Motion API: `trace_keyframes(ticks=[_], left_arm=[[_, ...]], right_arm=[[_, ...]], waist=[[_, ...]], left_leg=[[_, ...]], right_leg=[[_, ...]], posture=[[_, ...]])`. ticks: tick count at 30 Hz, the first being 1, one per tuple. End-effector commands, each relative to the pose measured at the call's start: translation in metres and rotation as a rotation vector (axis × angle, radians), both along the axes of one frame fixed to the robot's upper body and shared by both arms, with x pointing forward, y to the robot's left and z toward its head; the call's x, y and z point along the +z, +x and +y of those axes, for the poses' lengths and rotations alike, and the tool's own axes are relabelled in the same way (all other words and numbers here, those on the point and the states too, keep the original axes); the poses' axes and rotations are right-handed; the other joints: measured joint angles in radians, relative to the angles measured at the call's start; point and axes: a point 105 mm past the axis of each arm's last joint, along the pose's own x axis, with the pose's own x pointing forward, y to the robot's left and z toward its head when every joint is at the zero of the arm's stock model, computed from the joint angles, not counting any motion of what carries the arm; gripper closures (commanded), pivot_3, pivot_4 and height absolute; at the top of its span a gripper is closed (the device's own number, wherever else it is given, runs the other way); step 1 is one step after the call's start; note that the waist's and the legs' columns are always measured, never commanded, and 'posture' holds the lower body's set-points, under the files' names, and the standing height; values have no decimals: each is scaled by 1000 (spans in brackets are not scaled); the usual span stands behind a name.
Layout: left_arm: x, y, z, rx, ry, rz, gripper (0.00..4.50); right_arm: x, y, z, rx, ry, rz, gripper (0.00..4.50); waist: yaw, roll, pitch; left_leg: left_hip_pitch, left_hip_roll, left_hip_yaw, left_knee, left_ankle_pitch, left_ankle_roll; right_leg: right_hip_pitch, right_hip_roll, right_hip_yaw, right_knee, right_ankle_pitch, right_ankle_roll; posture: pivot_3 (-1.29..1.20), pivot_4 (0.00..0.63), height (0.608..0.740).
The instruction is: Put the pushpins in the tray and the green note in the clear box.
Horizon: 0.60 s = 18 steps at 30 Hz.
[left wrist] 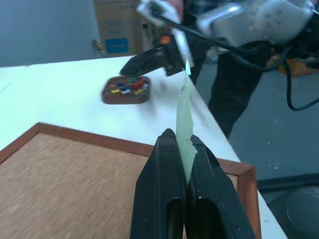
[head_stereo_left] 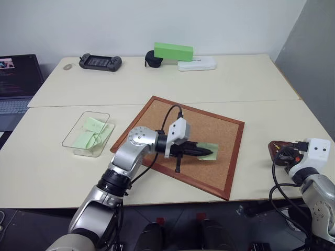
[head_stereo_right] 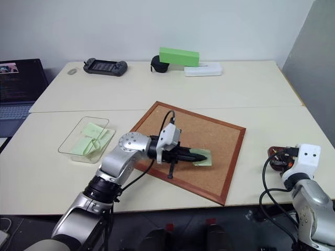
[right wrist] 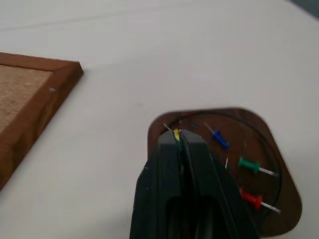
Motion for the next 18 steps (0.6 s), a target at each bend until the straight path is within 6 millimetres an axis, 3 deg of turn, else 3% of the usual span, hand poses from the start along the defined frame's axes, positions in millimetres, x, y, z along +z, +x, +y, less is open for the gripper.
trace_keyframes(ticks=[1, 5, 9, 18], left_arm=[[4, -5, -4, -22, -14, -34, 4456], [5, -4, -2, -9, -13, -26, 4456], [5, -3, 0, -1, -11, -23, 4500], [6, -3, 1, 4, -11, -17, 4500]], right_arm=[[14, 5, -18, -40, -25, -61, 4500], [16, 9, -24, -48, -33, -67, 4500], [13, 11, -25, -48, -34, -61, 3787], [13, 10, -27, -61, -43, -66, 1594]], waist=[[1, 0, 0], [0, 0, 0], [1, 0, 0], [1, 0, 0]], left_leg=[[0, 0, 0, 0, 0, 0], [0, 0, -1, 0, 0, 0], [0, 0, -1, 0, 0, 0], [0, 1, -1, 0, 0, 0]], right_leg=[[0, 0, 0, 0, 0, 0], [0, 1, -1, 0, 0, 0], [0, 1, -1, 0, 0, 0], [0, 1, 0, 0, 0, 0]], posture=[[0, 150, 740], [0, 150, 740], [0, 150, 740], [0, 150, 740]])
